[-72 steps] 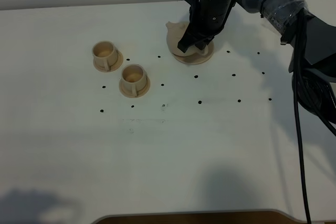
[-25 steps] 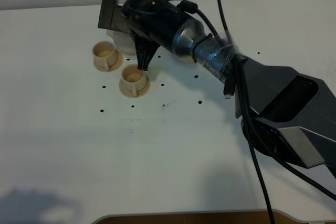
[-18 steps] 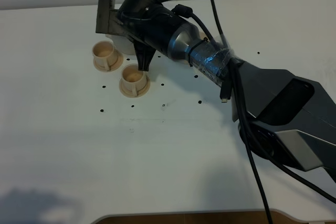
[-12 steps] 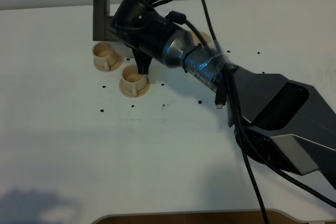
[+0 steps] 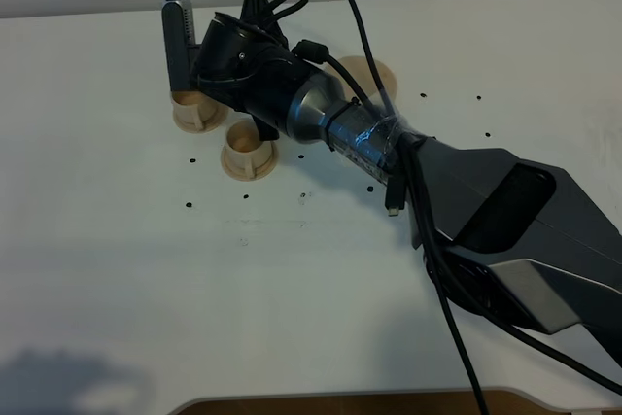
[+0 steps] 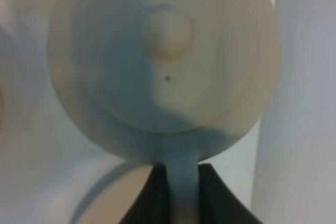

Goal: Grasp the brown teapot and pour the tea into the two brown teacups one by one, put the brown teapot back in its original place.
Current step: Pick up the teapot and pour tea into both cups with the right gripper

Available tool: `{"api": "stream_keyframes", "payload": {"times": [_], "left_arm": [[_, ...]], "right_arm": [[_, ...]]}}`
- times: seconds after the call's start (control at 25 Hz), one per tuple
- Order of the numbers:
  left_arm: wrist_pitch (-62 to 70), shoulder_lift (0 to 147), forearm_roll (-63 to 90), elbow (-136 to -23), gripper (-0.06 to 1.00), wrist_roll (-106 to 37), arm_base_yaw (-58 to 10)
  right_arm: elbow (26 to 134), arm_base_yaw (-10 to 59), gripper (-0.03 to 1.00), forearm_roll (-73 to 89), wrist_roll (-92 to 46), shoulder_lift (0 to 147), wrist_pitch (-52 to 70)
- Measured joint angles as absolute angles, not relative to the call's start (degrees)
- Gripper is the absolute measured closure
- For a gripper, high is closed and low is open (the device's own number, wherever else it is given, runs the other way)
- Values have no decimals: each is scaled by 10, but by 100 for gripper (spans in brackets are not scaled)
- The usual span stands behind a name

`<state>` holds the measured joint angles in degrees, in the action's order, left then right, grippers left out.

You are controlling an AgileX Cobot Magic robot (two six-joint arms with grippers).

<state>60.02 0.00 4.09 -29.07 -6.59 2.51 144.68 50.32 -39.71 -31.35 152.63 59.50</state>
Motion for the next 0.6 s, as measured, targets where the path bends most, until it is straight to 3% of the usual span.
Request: {"api": "stream_keyframes", "payload": {"times": [0.6], "left_arm": [[600,0,41,-291,61,-66,25]], "right_arm": [[1447,508,88,-448,-337,1538,591]]}}
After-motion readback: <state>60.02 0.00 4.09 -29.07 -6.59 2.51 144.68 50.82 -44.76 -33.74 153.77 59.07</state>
